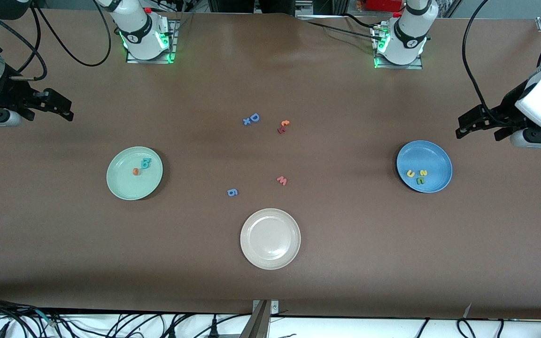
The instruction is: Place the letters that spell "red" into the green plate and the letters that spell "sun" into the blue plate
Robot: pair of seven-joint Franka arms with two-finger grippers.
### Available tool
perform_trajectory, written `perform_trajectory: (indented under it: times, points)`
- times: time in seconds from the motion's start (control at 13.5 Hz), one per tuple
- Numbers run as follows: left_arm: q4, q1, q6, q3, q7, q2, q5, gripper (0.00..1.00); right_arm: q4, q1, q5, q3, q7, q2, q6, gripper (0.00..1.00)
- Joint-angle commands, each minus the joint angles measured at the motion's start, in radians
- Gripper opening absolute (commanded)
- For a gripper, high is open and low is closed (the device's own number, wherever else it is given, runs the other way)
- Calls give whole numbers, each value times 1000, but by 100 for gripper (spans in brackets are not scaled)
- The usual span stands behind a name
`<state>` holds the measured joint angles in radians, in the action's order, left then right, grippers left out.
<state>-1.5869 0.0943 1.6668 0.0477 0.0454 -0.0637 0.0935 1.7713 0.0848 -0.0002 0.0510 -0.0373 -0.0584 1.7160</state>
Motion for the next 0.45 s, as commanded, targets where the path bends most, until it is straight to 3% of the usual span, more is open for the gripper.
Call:
perform_trajectory:
  times: [0.0,0.37]
  points:
    - [12,4,-4,-3,11,-2,-23,100,2,-8,-14,-10,7,-12,-7,100]
    - [19,4,-4,-5,11,-2,-24,100,2,-8,-14,-10,7,-12,-7,100]
